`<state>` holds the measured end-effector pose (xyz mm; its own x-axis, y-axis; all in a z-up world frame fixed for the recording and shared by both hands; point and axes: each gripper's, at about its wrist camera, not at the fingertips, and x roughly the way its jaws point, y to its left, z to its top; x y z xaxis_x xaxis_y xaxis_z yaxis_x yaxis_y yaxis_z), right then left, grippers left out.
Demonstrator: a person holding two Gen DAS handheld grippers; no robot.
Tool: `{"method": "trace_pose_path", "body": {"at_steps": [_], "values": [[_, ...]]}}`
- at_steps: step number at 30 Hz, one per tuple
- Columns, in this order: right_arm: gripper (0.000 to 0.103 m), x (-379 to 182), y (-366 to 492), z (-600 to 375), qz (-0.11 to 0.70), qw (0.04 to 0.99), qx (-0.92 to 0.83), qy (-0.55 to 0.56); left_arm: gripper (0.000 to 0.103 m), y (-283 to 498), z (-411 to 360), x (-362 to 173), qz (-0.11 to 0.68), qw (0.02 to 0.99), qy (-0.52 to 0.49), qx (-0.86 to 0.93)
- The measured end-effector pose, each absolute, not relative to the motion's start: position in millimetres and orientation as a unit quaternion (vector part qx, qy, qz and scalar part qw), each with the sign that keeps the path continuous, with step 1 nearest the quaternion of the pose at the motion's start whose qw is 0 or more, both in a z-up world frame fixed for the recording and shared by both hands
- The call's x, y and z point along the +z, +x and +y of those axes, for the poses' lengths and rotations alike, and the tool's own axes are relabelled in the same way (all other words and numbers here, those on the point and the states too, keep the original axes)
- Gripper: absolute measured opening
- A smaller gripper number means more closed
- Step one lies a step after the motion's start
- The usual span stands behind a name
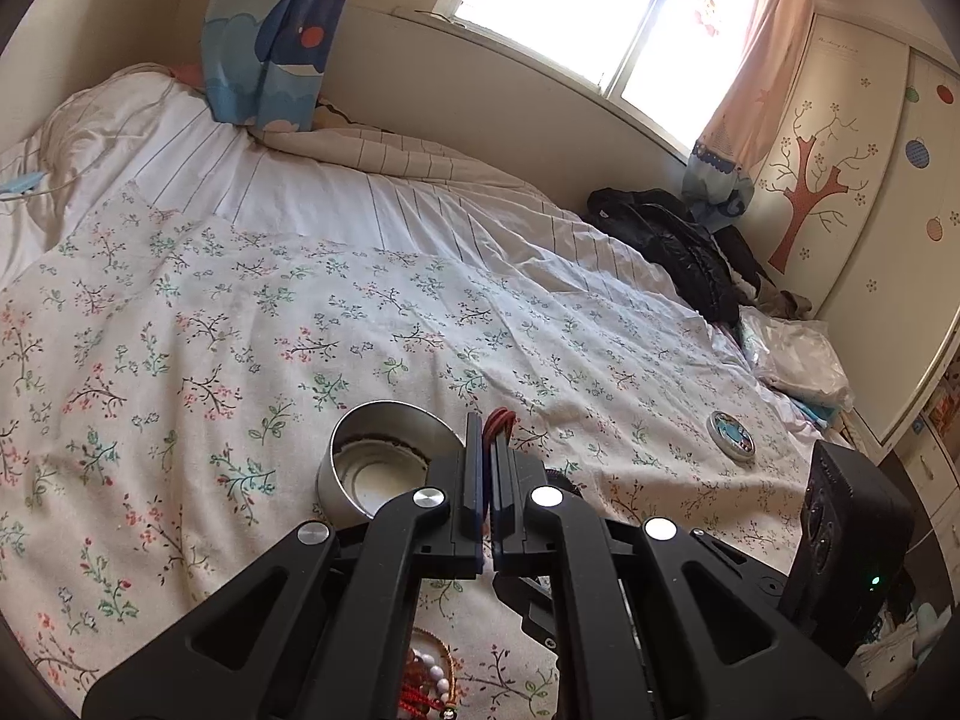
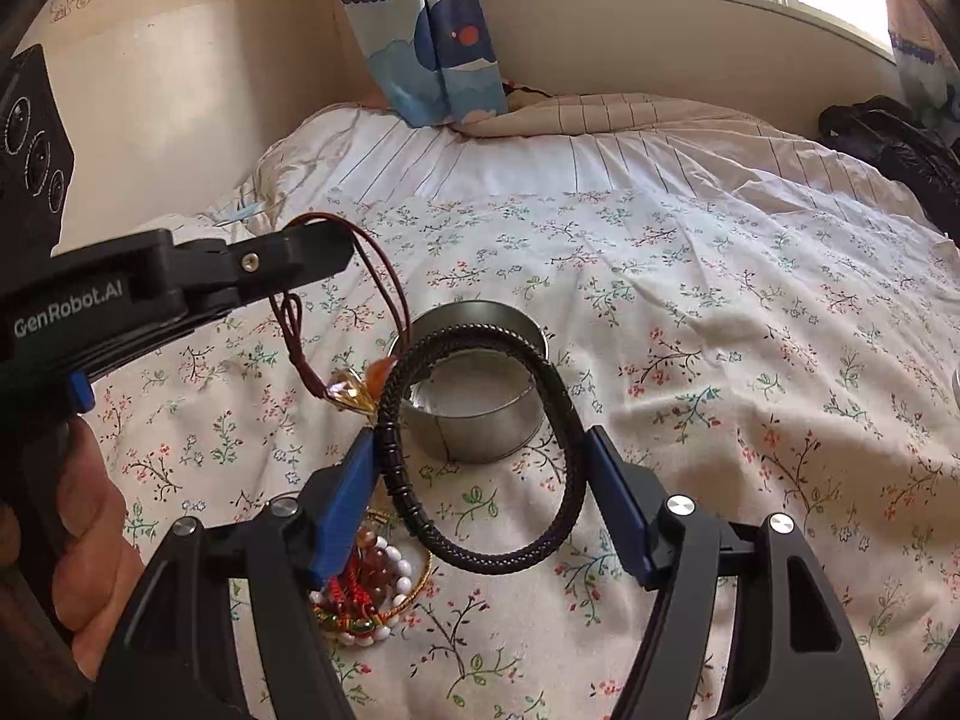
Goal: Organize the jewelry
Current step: 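Carry the necklace into the silver tin while the right gripper grasps the black braided bangle, then lower the black bangle into the silver tin and open the right gripper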
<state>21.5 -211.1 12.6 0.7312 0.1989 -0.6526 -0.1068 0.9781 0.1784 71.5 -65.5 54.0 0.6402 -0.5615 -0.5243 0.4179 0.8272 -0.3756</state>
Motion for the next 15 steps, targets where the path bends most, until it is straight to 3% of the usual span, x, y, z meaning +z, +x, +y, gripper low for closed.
{"method": "trace_pose_path", "body": {"at_steps": [10, 13, 15], "values": [[0.067, 3.7, 56.9, -215.5, 0.368, 0.925, 0.067, 0.065, 0.003, 118.5, -87.1, 18.4, 0.384, 0.884, -0.104, -0.247], [0.067, 0.9, 64.3, -213.6, 0.372, 0.924, 0.067, 0.058, 0.011, 129.1, -78.3, 4.1, 0.41, 0.877, -0.115, -0.221], [0.067, -0.2, 69.9, -210.8, 0.372, 0.924, 0.068, 0.053, 0.026, 130.8, -67.5, 4.3, 0.407, 0.883, -0.122, -0.201]]}}
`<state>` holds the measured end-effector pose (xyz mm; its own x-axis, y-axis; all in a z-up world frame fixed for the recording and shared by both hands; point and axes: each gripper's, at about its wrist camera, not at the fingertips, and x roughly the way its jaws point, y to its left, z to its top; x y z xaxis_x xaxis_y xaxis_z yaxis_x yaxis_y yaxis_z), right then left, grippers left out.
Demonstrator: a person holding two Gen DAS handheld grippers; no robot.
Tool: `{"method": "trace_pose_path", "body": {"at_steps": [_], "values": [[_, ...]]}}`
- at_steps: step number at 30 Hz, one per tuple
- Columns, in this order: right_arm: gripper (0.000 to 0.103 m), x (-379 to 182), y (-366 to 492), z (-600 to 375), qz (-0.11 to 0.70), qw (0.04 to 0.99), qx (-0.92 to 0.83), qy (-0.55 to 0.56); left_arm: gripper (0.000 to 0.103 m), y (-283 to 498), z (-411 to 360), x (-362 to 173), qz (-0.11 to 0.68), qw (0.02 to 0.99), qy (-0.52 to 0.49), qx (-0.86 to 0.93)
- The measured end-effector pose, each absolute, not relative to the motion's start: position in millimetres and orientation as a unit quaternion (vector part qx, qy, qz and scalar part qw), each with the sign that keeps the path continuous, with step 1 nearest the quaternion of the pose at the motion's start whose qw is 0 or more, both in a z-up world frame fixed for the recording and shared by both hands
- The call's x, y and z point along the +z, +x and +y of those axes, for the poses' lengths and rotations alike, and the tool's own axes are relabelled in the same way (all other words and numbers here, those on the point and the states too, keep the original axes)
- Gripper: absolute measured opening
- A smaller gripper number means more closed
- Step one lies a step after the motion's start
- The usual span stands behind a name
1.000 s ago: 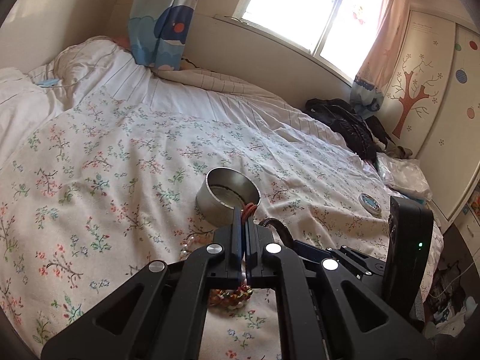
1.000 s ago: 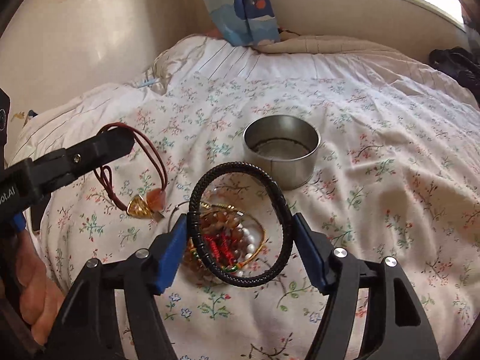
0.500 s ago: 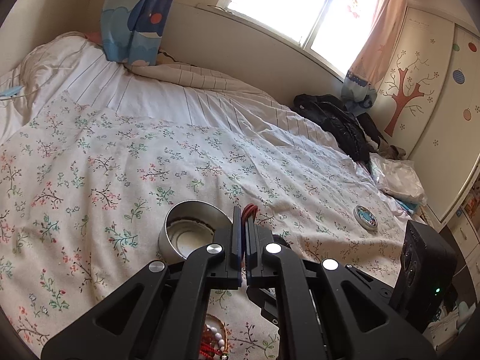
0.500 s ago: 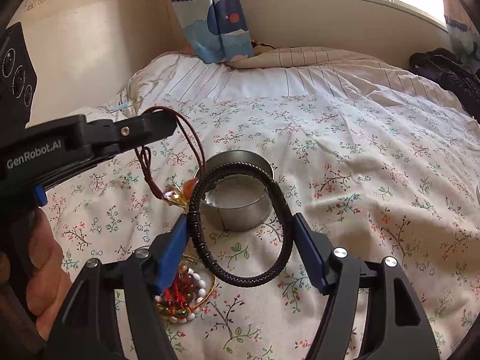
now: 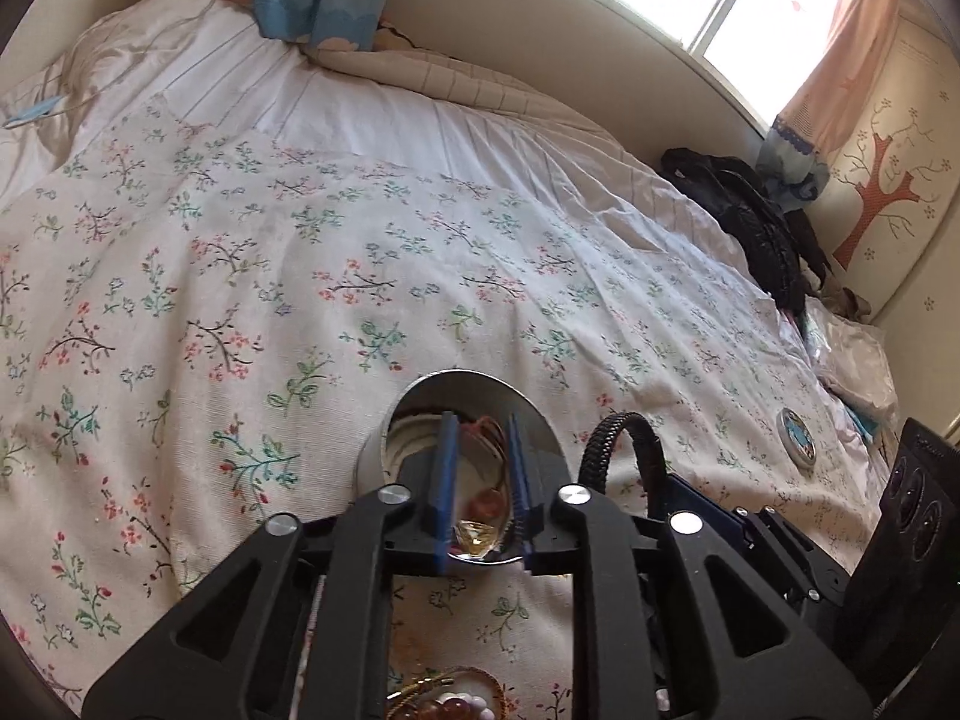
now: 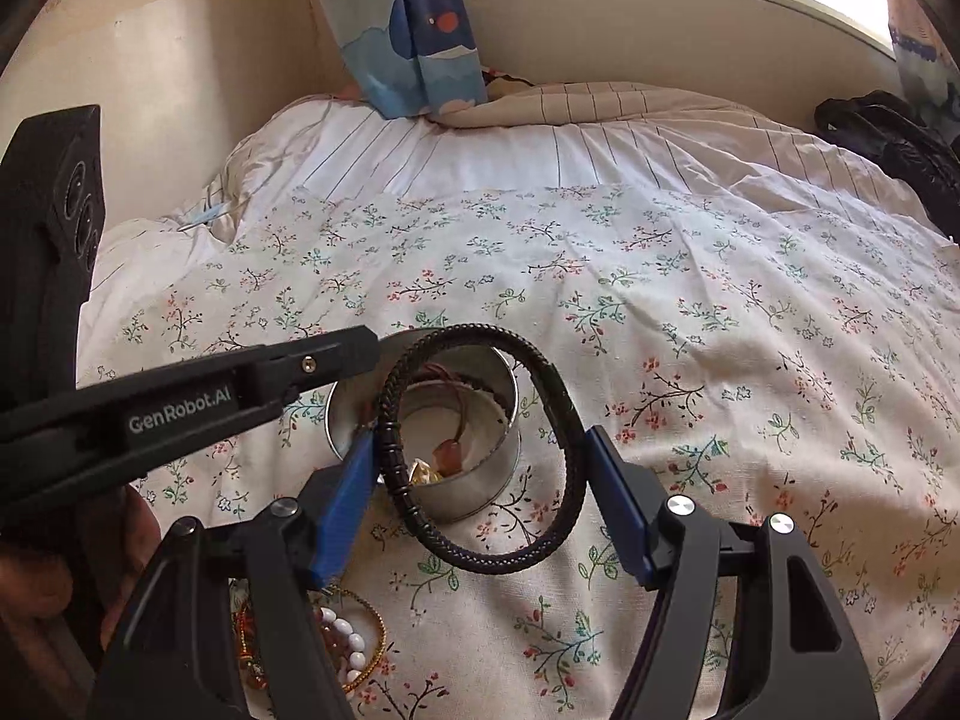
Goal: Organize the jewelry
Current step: 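Lower the black bangle into the silver tin and open the right gripper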
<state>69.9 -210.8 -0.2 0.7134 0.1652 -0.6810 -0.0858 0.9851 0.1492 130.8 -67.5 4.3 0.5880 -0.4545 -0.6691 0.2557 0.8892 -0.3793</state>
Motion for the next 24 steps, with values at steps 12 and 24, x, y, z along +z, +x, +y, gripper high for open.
{"method": "trace_pose_path", "body": {"at_steps": [12, 24], "values": [[0.068, -5.5, 100.2, -180.5, 0.374, 0.923, 0.091, 0.027, 0.065, 119.0, -17.1, 27.2, 0.348, 0.922, -0.14, -0.092], [0.078, 0.8, 99.9, -178.0, 0.367, 0.927, 0.078, 0.011, 0.076, 111.3, -9.9, 30.7, 0.341, 0.93, -0.122, -0.063]]}}
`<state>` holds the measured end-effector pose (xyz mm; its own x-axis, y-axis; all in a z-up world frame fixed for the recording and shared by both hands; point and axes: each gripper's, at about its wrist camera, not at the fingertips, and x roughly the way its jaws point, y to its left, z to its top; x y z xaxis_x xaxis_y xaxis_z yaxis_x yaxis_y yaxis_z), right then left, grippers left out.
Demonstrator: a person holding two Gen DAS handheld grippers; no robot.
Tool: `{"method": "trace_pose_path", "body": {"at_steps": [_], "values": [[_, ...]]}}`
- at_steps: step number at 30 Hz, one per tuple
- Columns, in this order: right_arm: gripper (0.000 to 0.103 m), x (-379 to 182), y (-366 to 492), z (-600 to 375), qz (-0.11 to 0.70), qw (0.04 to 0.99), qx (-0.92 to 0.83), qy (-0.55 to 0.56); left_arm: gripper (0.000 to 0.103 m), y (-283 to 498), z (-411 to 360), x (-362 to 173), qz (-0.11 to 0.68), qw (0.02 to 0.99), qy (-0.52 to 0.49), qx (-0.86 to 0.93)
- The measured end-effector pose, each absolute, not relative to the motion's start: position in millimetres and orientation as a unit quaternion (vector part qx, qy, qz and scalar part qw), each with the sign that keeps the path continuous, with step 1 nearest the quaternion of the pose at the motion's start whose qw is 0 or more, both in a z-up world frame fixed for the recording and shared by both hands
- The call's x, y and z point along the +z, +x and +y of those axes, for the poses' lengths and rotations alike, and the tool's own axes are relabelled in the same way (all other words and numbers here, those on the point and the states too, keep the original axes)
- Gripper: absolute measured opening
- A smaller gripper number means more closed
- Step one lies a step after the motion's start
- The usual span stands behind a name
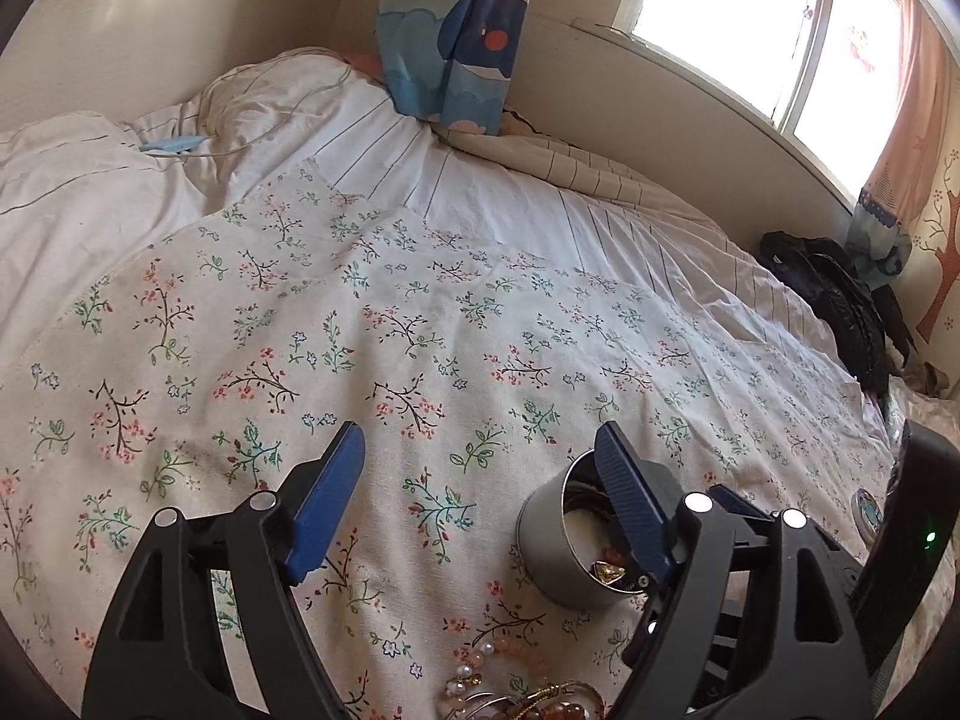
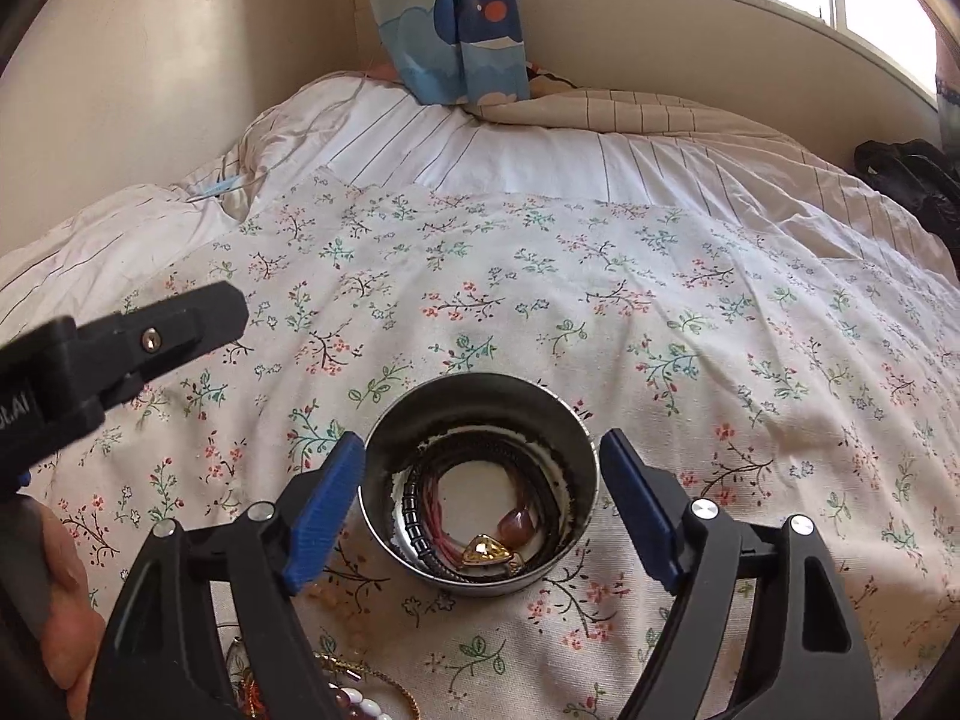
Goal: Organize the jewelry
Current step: 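Lower the black bangle into the silver tin and open the right gripper, then move the right gripper back to the remaining jewelry pile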
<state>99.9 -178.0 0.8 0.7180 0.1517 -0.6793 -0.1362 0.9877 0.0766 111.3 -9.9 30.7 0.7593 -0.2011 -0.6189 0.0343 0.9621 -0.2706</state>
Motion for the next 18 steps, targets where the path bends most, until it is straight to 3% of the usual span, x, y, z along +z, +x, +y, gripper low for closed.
{"method": "trace_pose_path", "body": {"at_steps": [8, 18], "values": [[0.086, 19.6, 63.7, -200.9, 0.361, 0.931, 0.045, 0.021, 0.08, 88.3, -13.3, 28.3, 0.35, 0.93, -0.092, -0.06], [0.088, 9.3, -8.2, -207.3, 0.392, 0.918, 0.053, 0.038, 0.085, 28.5, -10.2, 15.9, 0.365, 0.93, 0.001, -0.047]]}}
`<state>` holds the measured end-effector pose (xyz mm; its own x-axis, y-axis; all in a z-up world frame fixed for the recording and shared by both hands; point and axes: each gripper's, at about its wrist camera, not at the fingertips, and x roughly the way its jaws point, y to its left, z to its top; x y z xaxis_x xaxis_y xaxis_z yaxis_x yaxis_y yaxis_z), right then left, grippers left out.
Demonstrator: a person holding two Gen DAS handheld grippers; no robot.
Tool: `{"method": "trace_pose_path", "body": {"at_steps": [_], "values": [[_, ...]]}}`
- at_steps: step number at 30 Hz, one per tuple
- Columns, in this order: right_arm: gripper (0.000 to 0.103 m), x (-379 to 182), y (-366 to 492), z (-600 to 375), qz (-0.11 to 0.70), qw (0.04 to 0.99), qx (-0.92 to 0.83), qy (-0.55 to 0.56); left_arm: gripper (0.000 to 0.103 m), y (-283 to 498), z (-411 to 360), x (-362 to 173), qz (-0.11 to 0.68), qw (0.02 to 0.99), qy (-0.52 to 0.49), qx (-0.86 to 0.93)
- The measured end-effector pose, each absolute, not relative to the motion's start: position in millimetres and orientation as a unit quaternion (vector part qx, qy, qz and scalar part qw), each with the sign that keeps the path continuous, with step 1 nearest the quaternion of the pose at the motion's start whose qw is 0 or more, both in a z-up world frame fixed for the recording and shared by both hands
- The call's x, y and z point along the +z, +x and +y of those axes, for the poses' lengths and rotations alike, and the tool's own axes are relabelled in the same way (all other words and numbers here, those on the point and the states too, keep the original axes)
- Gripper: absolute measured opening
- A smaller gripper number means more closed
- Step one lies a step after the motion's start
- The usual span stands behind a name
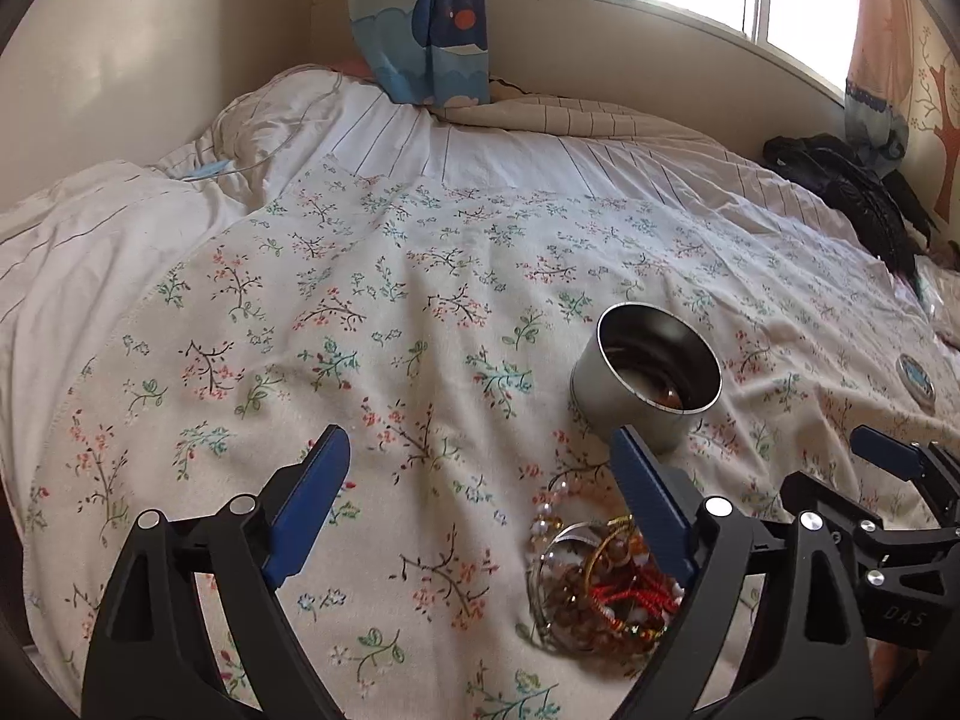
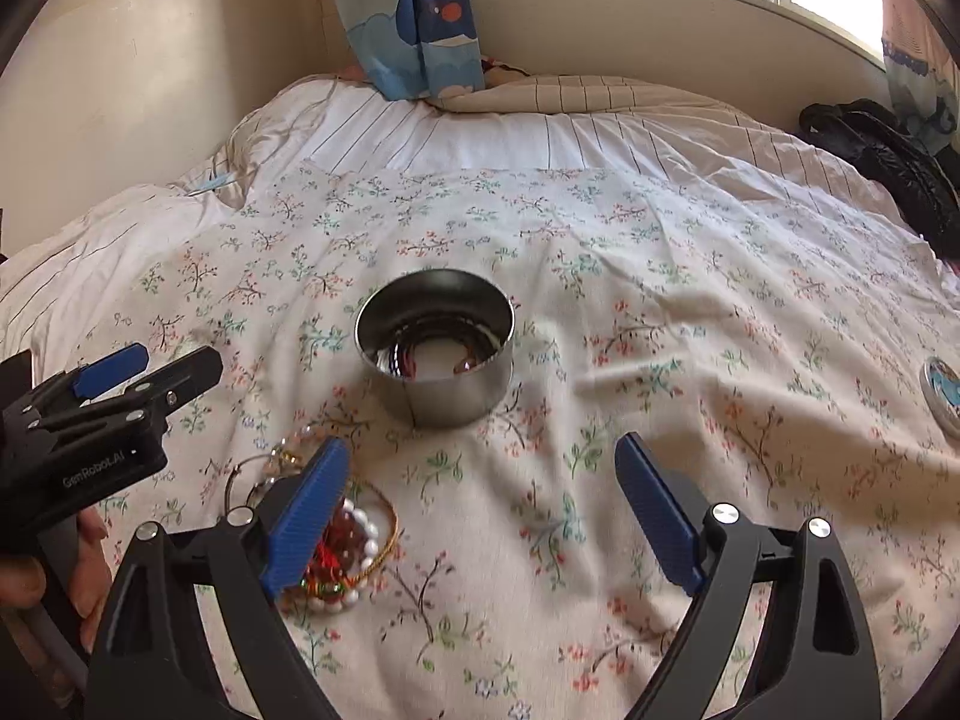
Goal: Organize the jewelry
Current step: 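Move the right gripper back to the remaining jewelry pile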
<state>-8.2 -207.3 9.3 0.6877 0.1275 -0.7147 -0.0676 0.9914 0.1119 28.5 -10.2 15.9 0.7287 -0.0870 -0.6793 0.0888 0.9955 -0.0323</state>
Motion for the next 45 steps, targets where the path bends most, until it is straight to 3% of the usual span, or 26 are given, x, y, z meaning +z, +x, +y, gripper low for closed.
{"method": "trace_pose_path", "body": {"at_steps": [28, 45], "values": [[0.09, -10.6, -20.9, -196.0, 0.415, 0.908, 0.045, 0.007, 0.085, 12.8, -15.1, -4.7, 0.392, 0.917, 0.062, -0.043], [0.09, -50.7, 39.6, -157.2, 0.461, 0.88, 0.025, -0.11, 0.085, 19.4, 0.3, -6.4, 0.403, 0.914, 0.04, -0.026]]}}
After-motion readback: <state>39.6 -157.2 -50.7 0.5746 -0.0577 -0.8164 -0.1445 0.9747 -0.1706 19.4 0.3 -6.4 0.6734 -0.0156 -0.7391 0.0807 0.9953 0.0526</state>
